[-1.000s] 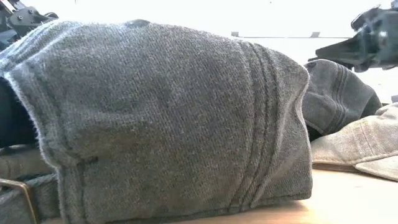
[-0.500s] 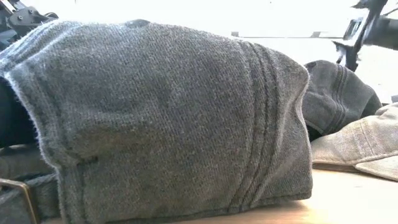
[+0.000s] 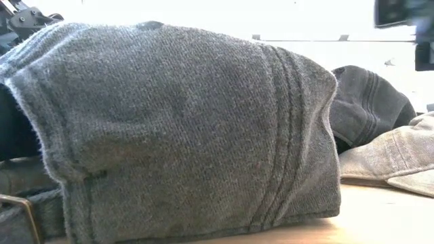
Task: Pick & Place hat
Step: Put the bottom right brown hat into the right transparent bin
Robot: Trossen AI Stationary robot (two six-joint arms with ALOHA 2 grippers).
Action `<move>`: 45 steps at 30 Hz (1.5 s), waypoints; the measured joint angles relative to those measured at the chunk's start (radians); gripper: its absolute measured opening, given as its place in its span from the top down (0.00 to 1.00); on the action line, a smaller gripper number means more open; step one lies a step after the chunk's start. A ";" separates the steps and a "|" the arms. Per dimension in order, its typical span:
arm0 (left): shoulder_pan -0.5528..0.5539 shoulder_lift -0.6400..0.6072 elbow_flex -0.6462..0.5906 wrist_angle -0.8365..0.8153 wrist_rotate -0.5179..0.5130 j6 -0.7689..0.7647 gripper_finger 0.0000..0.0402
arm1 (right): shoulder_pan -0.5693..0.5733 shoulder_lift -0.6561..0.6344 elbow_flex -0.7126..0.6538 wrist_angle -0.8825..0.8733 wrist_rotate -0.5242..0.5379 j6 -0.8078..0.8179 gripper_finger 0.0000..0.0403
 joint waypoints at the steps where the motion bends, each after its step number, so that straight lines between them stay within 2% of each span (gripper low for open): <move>1: 0.000 0.000 0.000 0.000 0.000 0.000 0.65 | 0.053 0.060 0.050 -0.074 0.015 0.001 0.50; 3: 0.000 0.000 0.000 0.000 0.000 0.000 0.65 | 0.159 0.176 0.152 -0.202 0.085 0.020 0.50; 6: 0.000 0.000 0.000 0.000 0.000 0.000 0.65 | 0.288 0.340 0.295 -0.396 0.266 0.056 0.50; 8: 0.000 0.000 0.000 0.000 0.000 0.000 0.65 | 0.350 0.442 0.393 -0.519 0.382 0.085 0.50; 10: 0.000 0.000 0.000 0.000 0.000 0.000 0.65 | 0.396 0.549 0.490 -0.639 0.450 0.101 0.50; 13: 0.000 0.000 0.000 0.000 0.000 0.000 0.65 | 0.432 0.703 0.624 -0.768 0.452 0.067 0.50; 19: 0.000 0.000 0.000 0.000 0.000 0.000 0.65 | 0.480 0.982 0.890 -0.961 0.373 -0.126 0.50; 26: 0.000 0.000 0.000 0.000 0.000 0.000 0.65 | 0.530 1.258 1.140 -1.179 0.374 -0.177 0.50; 33: 0.000 0.000 0.000 0.000 0.000 0.000 0.65 | 0.531 1.440 1.312 -1.450 0.412 -0.108 0.50; 45: 0.000 0.000 0.000 0.000 0.000 0.000 0.65 | 0.520 1.641 1.512 -1.536 0.574 -0.250 0.50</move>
